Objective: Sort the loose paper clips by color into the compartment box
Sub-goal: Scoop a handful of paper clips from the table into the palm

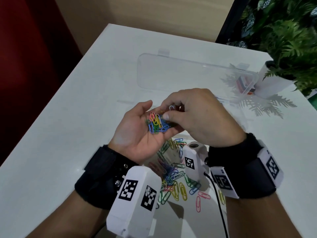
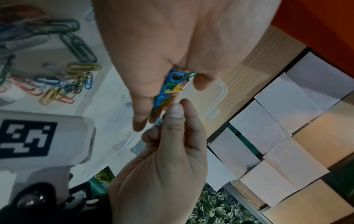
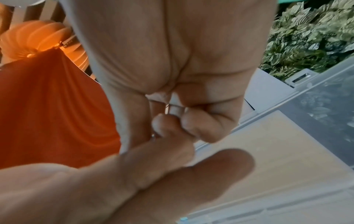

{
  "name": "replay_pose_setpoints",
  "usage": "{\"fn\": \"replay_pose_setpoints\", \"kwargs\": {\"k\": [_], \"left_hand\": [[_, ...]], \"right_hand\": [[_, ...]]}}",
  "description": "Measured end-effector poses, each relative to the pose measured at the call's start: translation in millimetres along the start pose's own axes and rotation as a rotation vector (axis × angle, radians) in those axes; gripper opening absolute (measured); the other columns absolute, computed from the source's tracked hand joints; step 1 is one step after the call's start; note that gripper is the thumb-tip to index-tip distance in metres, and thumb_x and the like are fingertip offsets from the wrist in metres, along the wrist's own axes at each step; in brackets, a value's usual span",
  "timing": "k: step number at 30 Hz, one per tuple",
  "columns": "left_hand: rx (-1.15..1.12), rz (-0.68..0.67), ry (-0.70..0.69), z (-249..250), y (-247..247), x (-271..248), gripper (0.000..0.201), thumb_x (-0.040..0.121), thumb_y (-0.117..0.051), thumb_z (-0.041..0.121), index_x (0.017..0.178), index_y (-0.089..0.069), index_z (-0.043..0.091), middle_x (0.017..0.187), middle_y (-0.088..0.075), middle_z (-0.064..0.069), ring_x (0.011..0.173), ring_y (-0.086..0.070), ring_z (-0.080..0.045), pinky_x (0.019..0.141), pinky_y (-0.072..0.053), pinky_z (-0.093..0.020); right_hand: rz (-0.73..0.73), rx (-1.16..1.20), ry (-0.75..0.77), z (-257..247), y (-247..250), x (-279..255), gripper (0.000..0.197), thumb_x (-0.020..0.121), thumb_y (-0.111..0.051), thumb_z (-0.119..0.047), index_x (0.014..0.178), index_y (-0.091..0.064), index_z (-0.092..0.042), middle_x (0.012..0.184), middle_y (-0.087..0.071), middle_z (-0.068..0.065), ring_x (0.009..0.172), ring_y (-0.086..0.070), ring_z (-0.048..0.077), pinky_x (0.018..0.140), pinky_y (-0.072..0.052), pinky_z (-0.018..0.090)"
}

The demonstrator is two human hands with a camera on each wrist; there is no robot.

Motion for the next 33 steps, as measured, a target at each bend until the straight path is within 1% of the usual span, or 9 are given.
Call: {"fn": "replay_pose_setpoints", "kwargs": {"k": [5, 11, 13, 16, 21, 24, 26, 29, 33], "left_hand": [[-0.020, -0.026, 0.013, -2, -3, -1, 0.046, 0.088, -0.041, 0.028, 0.085, -0.065, -0.011, 0.082, -0.063, -0.022, 0.065, -0.066, -0.029, 0.073, -0.058, -0.047], [0.075, 0.070, 0.059, 1, -1, 4, 0.047, 0.093, -0.034, 0.031, 0.093, -0.061, -0.008, 0.090, -0.062, -0.018, 0.074, -0.064, -0.025, 0.066, -0.059, -0.039], [0.084, 0.063, 0.058, 4, 0, 7, 0.049, 0.088, -0.038, 0.028, 0.087, -0.066, -0.013, 0.085, -0.066, -0.023, 0.069, -0.068, -0.030, 0.066, -0.059, -0.041], [0.036, 0.059, 0.082, 6, 3, 6, 0.052, 0.091, -0.037, 0.023, 0.098, -0.063, -0.021, 0.087, -0.065, -0.032, 0.075, -0.067, -0.039, 0.076, -0.055, -0.046], [0.165, 0.068, 0.061, 5, 4, 10, 0.058, 0.095, -0.032, 0.029, 0.073, -0.068, -0.011, 0.076, -0.067, -0.023, 0.062, -0.068, -0.029, 0.062, -0.059, -0.040], [0.192, 0.109, 0.031, 7, 5, 8, 0.051, 0.098, -0.030, 0.028, 0.092, -0.059, -0.014, 0.088, -0.065, -0.027, 0.073, -0.068, -0.031, 0.072, -0.058, -0.046], [0.174, 0.133, 0.041, 9, 7, 7, 0.050, 0.098, -0.030, 0.027, 0.106, -0.054, -0.017, 0.100, -0.063, -0.030, 0.086, -0.066, -0.036, 0.079, -0.056, -0.050], [0.137, 0.077, 0.033, 9, 1, 6, 0.051, 0.092, -0.034, 0.021, 0.109, -0.055, -0.023, 0.111, -0.061, -0.037, 0.093, -0.065, -0.047, 0.082, -0.053, -0.053], [0.136, 0.059, 0.020, 9, 2, 8, 0.052, 0.083, -0.040, 0.016, 0.119, -0.050, -0.020, 0.118, -0.058, -0.037, 0.101, -0.063, -0.048, 0.088, -0.051, -0.051]], "right_hand": [[-0.092, -0.066, 0.024, -3, -11, 0, 0.022, 0.084, -0.064, -0.025, 0.104, -0.071, -0.030, 0.085, -0.065, -0.006, 0.080, -0.058, 0.010, 0.073, -0.045, 0.029], [-0.059, -0.084, 0.030, -3, -11, 3, 0.021, 0.082, -0.065, -0.024, 0.101, -0.073, -0.029, 0.073, -0.057, -0.010, 0.072, -0.051, 0.007, 0.061, -0.035, 0.010], [-0.048, -0.073, 0.021, -1, -11, 4, 0.021, 0.082, -0.065, -0.024, 0.101, -0.073, -0.030, 0.073, -0.060, -0.008, 0.072, -0.053, 0.009, 0.063, -0.037, 0.012], [-0.052, -0.062, 0.026, 1, -17, 5, 0.022, 0.082, -0.065, -0.025, 0.102, -0.073, -0.026, 0.082, -0.068, -0.003, 0.078, -0.058, 0.014, 0.069, -0.044, 0.028], [-0.018, -0.032, 0.015, 6, -19, 8, 0.014, 0.080, -0.068, -0.024, 0.093, -0.069, -0.022, 0.072, -0.057, -0.008, 0.070, -0.050, 0.011, 0.058, -0.036, 0.023], [-0.002, 0.009, 0.016, 9, -14, 7, 0.009, 0.078, -0.070, -0.024, 0.085, -0.066, -0.021, 0.067, -0.053, -0.010, 0.062, -0.048, 0.002, 0.055, -0.034, 0.016], [0.025, 0.100, 0.013, 12, -8, 6, 0.007, 0.076, -0.071, -0.023, 0.079, -0.065, -0.021, 0.063, -0.055, -0.009, 0.058, -0.048, 0.003, 0.056, -0.039, 0.021], [0.097, 0.259, 0.009, 20, 5, 5, 0.008, 0.073, -0.068, -0.022, 0.076, -0.063, -0.017, 0.060, -0.055, -0.006, 0.056, -0.049, 0.010, 0.056, -0.043, 0.028], [0.112, 0.377, -0.005, 28, 12, 2, 0.006, 0.079, -0.068, -0.010, 0.076, -0.062, -0.011, 0.058, -0.054, -0.003, 0.050, -0.047, 0.007, 0.049, -0.038, 0.017]]}}
Point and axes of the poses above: each hand's wrist, its own x-axis towards the middle knuckle, its own y-axis out of the back of the hand, z = x × y, the point moved 7 cm from there along x, towards the middle knuckle
